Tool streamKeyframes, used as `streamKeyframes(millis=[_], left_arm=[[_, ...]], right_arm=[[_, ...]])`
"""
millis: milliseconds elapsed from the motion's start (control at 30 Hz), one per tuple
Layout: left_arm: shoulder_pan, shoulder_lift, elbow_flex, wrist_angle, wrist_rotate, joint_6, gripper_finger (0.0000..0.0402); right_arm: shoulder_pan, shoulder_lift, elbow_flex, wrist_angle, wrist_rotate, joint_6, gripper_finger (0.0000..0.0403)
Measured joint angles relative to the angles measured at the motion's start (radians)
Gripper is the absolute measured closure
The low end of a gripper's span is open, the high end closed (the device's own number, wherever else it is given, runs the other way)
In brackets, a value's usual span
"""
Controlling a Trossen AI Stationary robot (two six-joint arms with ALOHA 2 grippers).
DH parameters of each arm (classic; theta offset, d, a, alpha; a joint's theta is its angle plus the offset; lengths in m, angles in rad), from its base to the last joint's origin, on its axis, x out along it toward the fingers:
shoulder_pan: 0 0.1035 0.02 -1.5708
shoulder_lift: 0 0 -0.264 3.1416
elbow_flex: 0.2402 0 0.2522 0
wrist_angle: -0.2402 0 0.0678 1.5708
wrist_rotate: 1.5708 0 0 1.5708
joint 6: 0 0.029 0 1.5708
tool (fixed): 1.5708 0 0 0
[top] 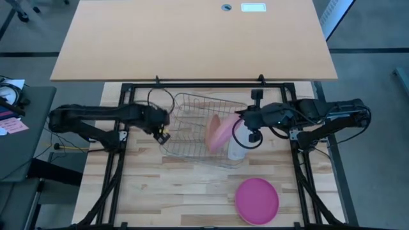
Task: Sort dishes
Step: Put the light pink plate in the dish rack
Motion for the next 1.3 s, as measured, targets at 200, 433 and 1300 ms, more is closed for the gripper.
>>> streamKeyframes(millis=[200,433,1300], left_arm=[[-0.169,-0.002,-0.001,0.058,-0.009,-0.138,0.0233],[-0.285,-0.001,-0.001,0.151,-0.014,-0.264,0.0233],[-0.471,-0.068,0.022,0.177,-0.147,-0.206,0.0233]], right_arm=[[0.005,0.000,0.000,0.000,0.001,0.007,0.0395],[0.004,0.000,0.000,0.000,0.003,0.015,0.0395],[0.155,0.001,0.000,0.132,0.027,0.127,0.0395]])
